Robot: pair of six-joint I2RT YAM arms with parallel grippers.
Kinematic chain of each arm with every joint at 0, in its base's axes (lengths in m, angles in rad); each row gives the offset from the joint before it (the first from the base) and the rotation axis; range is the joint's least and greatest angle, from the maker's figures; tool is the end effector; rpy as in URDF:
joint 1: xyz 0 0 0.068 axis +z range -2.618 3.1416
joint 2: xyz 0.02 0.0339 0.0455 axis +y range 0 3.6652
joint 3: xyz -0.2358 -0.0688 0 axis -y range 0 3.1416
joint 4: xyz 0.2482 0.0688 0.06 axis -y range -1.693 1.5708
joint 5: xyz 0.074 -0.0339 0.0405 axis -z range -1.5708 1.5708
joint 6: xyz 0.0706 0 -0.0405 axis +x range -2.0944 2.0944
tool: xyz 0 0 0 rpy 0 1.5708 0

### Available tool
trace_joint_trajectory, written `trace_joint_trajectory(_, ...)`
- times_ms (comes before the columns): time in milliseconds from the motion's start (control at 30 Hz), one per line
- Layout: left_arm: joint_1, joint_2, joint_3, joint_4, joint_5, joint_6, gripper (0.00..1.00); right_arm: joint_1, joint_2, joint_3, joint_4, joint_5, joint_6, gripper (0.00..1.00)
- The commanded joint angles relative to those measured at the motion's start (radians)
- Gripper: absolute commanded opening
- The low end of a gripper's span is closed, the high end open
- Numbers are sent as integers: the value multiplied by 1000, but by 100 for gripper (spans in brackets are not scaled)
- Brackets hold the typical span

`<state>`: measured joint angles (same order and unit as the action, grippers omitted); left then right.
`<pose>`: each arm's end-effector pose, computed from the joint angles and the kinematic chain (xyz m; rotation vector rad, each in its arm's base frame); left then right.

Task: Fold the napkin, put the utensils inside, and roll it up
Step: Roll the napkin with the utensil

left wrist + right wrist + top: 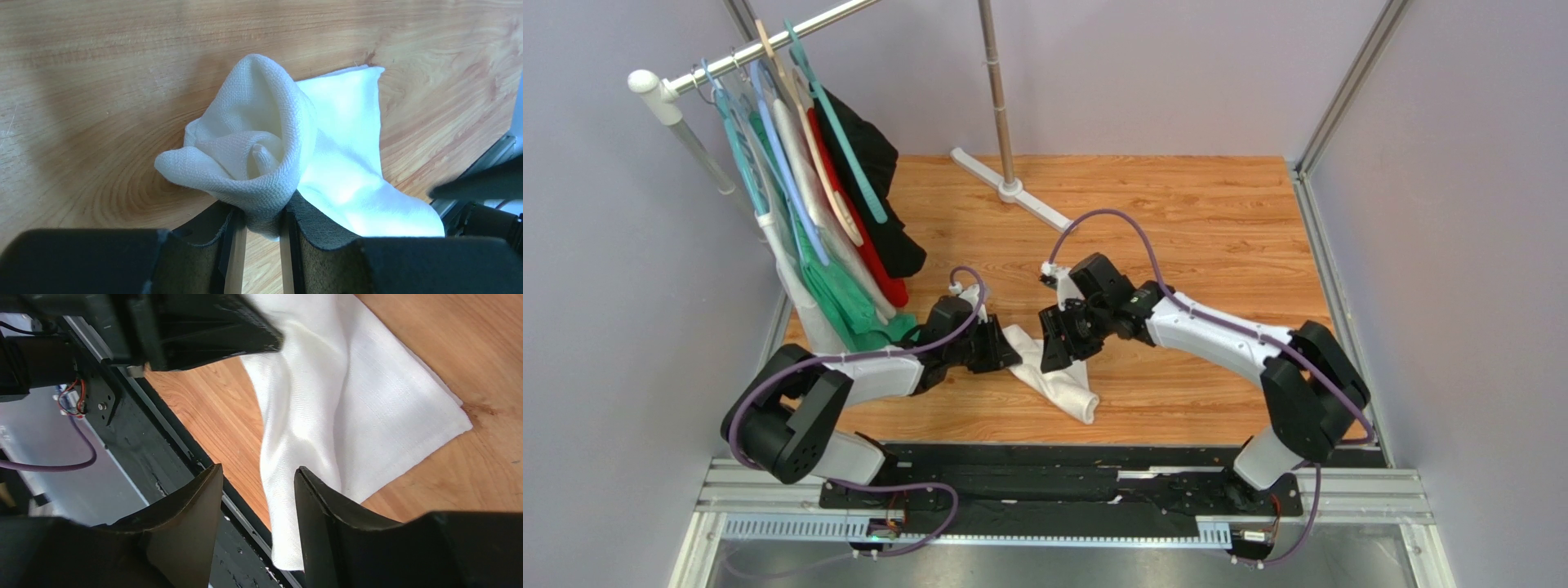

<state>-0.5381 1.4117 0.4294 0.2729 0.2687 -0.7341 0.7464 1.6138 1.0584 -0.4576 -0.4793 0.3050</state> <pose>0.2292 -0.1586 0.0806 -0.0879 2.4416 -0.9307 0.2312 0.2582 0.1533 -0.7852 2.6257 0.9707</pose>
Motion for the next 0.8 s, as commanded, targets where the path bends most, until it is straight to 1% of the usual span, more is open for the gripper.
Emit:
trace_joint_trajectory(0,1,-14,32,-103,3,33,29,146,-95,9,-27,342,11,51)
trace_joint_trajectory(33,1,-13,34,-106,15,32,29,207,-109,9,-21,387,28,52)
trace_joint_trajectory(67,1,-10,35,-109,18,32,29,238,-112,8,-6,427,39,52)
trace_joint_trajectory(100,1,-11,37,-107,21,32,29,269,-114,5,2,521,49,52)
trace_joint_trajectory(133,1,-7,40,-113,30,33,29,321,-112,2,11,556,72,53)
trace_joint_trajectory(300,1,1,57,-118,58,33,28,403,-55,-11,8,753,120,53)
trace_joint_trajectory(467,1,6,68,-130,72,36,28,419,-31,-77,66,771,99,53)
trace_joint_trajectory(767,3,9,100,-167,73,48,27,462,34,-109,123,786,59,53)
